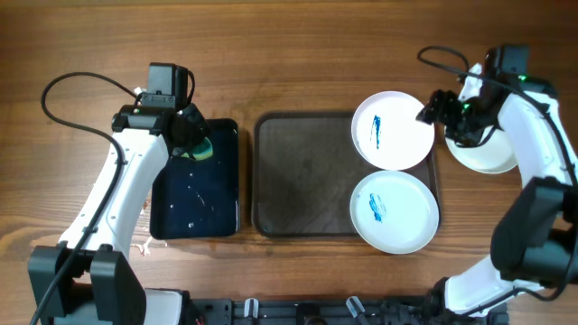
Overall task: Clean dirty plates on tray and stack at the side
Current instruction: 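Grasp the rim of the upper stained white plate with the right gripper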
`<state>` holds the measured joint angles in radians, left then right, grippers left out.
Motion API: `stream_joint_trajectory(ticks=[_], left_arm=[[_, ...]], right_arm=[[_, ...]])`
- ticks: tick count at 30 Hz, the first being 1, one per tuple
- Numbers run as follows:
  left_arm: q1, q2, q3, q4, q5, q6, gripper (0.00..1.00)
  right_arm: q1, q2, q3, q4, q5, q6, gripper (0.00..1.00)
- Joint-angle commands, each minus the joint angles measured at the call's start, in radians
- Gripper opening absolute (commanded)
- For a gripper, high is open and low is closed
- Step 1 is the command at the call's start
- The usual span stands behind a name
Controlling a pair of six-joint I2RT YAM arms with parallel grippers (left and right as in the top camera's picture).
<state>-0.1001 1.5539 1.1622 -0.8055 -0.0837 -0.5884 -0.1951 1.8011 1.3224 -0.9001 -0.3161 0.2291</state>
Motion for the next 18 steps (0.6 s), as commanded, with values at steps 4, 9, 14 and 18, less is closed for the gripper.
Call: stream_joint_trajectory(ticks=[4, 9, 14, 18], left_arm=[[-0.005, 0.005, 0.018, 0.01, -0.018, 0.009, 0.04], [-0.005, 0.005, 0.018, 0.009, -0.018, 0.009, 0.04], [-0.005, 0.005, 0.018, 0.003, -0.018, 0.009, 0.04], [-0.005, 0.005, 0.018, 0.002, -0.018, 0.009, 0.04]], right_arm=[[0.002, 0.056, -0.026, 0.05, -0.045, -0.017, 0.74], [0.002, 0.068, -0.092, 0.134, -0.038, 0.034, 0.72], [0.002, 0.077, -0.106, 0.164, -0.017, 0.048, 0.73], [0.002, 0.077, -0.108, 0.171, 0.019, 0.062, 0.68]])
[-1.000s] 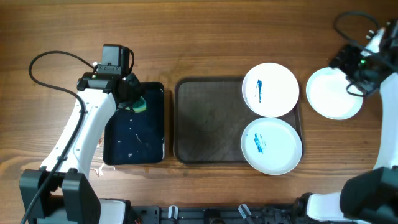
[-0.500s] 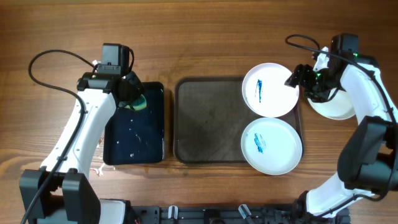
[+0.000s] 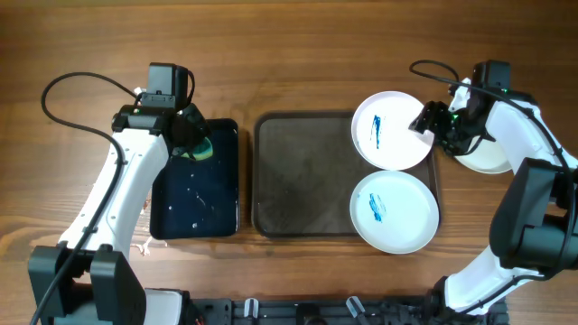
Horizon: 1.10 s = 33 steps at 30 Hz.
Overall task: Clean dirty plates on tray and stack at the side
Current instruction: 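Grasp the rim of the upper stained white plate with the right gripper, then dip the green sponge in the water tray and lift it with left gripper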
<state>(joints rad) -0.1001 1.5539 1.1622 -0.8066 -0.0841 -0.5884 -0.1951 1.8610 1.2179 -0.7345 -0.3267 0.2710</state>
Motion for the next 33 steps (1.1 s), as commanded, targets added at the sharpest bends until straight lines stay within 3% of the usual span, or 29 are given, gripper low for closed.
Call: stream_joint_trajectory(ticks=[1, 3, 10, 12, 13, 14, 20, 25, 33], left_arm=[[-0.005, 0.005, 0.018, 0.003, -0.018, 0.009, 0.04], [-0.005, 0.005, 0.018, 0.003, -0.018, 0.009, 0.04], [-0.005, 0.005, 0.018, -0.001, -0.018, 0.009, 0.04], [-0.005, 0.005, 0.018, -0.003, -0.018, 0.009, 0.04], [-0.005, 0.005, 0.018, -0.005, -0.018, 0.009, 0.04], [-0.005, 0.005, 0.018, -0.006, -0.018, 0.009, 0.04], [-0.005, 0.005, 0.018, -0.026, -0.067, 0.009, 0.04], [0.015, 0.005, -0.011, -0.111, -0.131, 0.009, 0.04], [0.015, 0.006, -0.254, 0.083, 0.007, 0.035, 0.04]], right_arm=[[0.002, 0.021, -0.003, 0.006, 0.034, 0.02, 0.63], [0.002, 0.028, -0.018, 0.023, 0.034, 0.024, 0.56], [0.002, 0.032, -0.1, 0.103, 0.022, 0.074, 0.49], [0.002, 0.032, -0.1, 0.103, 0.022, 0.073, 0.36], [0.002, 0.032, -0.1, 0.102, 0.022, 0.074, 0.25], [0.002, 0.032, -0.1, 0.101, 0.022, 0.08, 0.06], [0.027, 0.031, -0.1, 0.093, -0.039, 0.065, 0.05], [0.136, 0.031, -0.1, 0.092, -0.03, 0.043, 0.05], [0.189, 0.031, -0.1, 0.089, -0.031, 0.043, 0.05]])
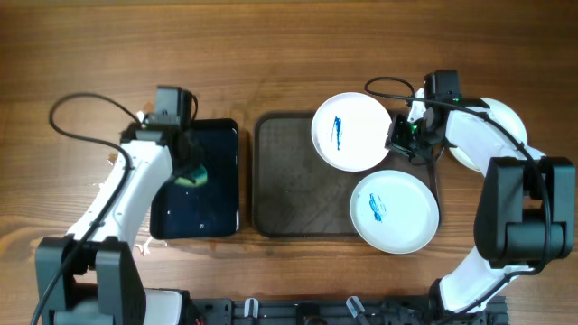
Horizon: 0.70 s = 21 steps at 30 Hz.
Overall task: Clean dirty plates on tray and stack at the side
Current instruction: 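Dip the green sponge in the water tray and lift it with left gripper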
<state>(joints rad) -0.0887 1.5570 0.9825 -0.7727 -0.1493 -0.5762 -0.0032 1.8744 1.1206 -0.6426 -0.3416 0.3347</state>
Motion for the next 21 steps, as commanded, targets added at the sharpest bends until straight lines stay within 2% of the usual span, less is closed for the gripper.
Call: stream_joint_trajectory(ticks=[1, 6, 12, 14, 18, 21], left_arm=[[0.003, 0.003, -0.087, 0.061, 0.087, 0.026, 0.04], [0.003, 0.003, -0.154, 0.14, 0.241, 0.137, 0.04], [0.004, 0.003, -0.301, 0.321, 0.334, 0.143, 0.04], [0.004, 0.003, -0.312, 0.328, 0.344, 0.143, 0.04], [0.004, -0.002, -0.301, 0.323, 0.343, 0.143, 0.04], [0.003, -0.042, -0.235, 0.257, 0.289, 0.12, 0.04]], right_arm=[[-0.003, 0.017, -0.003, -0.004, -0.016, -0.021, 0.05], [-0.003, 0.017, -0.003, -0.006, -0.024, -0.023, 0.05], [-0.001, 0.017, -0.003, -0.037, -0.046, -0.104, 0.05], [0.006, 0.017, -0.003, -0.039, -0.053, -0.154, 0.05], [0.022, 0.017, -0.003, -0.038, -0.053, -0.16, 0.04], [0.023, 0.017, -0.002, -0.038, -0.045, -0.184, 0.05]])
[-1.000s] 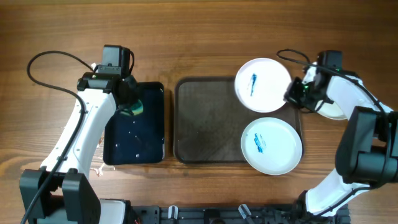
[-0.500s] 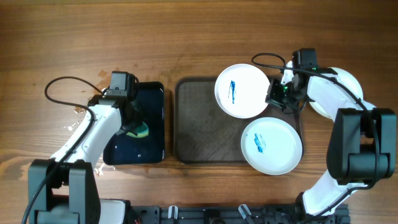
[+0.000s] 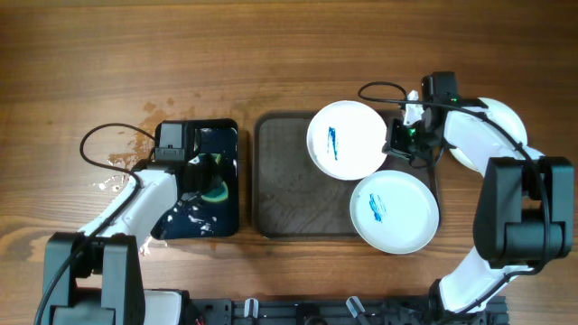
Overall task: Clean dirty plates on tray and stack at the side
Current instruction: 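Dip the green sponge in the water tray and lift it with left gripper, then scrub the held plate's surface with the sponge in the left gripper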
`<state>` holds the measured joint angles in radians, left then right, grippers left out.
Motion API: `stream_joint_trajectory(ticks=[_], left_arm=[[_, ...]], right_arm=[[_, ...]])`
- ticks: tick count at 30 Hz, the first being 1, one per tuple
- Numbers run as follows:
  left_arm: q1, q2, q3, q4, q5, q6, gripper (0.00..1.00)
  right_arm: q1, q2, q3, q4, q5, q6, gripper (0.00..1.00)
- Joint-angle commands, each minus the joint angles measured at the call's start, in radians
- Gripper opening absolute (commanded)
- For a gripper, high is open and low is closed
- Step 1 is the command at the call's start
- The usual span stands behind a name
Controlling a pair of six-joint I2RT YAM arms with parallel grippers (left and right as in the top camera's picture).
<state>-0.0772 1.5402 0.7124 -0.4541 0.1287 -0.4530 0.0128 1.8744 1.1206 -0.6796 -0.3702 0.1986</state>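
Two white plates with blue smears lie on the brown tray. The back plate sits toward the tray's middle, and my right gripper is shut on its right rim. The front plate overhangs the tray's front right corner. In the dark water basin to the left, my left gripper is shut on a yellow-green sponge.
A white plate lies on the table at the far right, partly hidden under my right arm. Water drops are spattered on the wood left of the basin. Black cables trail from both arms.
The back plate has shifted a little further left in my right gripper. My left gripper and the sponge now sit nearer the basin's middle, and water spatter shows on the table.
My right gripper hovered at the back plate's right rim near the side plate, then closed in on that rim. After that the plate sat further left on the tray, and now slightly more. My left gripper held the sponge at the basin's back, then lower in it.
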Motion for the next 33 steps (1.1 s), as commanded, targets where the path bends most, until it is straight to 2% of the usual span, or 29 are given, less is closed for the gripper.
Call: stream_joint_trajectory(ticks=[1, 5, 10, 16, 17, 19, 22, 26, 33], left_arm=[[-0.01, -0.044, 0.061, -0.082, -0.005, -0.003, 0.04], [-0.01, -0.157, 0.181, -0.171, -0.061, -0.003, 0.04], [-0.01, -0.217, 0.214, -0.224, -0.056, -0.004, 0.04], [-0.011, -0.216, 0.214, -0.209, 0.168, 0.001, 0.04], [-0.011, -0.216, 0.214, -0.2, 0.222, 0.001, 0.04], [-0.011, -0.216, 0.214, -0.195, 0.275, -0.004, 0.04], [-0.027, -0.211, 0.214, -0.192, 0.286, -0.023, 0.04], [-0.081, -0.185, 0.214, -0.17, 0.286, -0.03, 0.04], [-0.219, -0.081, 0.214, -0.054, 0.282, -0.095, 0.04]], right_arm=[[0.007, 0.017, -0.002, -0.001, -0.017, -0.068, 0.05], [0.008, 0.016, 0.0, 0.003, -0.031, -0.118, 0.04], [0.053, 0.016, 0.002, 0.032, -0.169, -0.269, 0.04], [0.181, 0.016, 0.001, 0.094, -0.229, -0.343, 0.04], [0.2, 0.016, 0.001, 0.112, -0.225, -0.316, 0.05], [0.221, 0.016, 0.001, 0.128, -0.158, -0.175, 0.05], [0.229, 0.016, 0.001, 0.133, -0.084, -0.078, 0.05], [0.229, 0.016, 0.001, 0.103, 0.134, 0.116, 0.04], [0.23, 0.016, 0.0, 0.028, 0.183, 0.15, 0.05]])
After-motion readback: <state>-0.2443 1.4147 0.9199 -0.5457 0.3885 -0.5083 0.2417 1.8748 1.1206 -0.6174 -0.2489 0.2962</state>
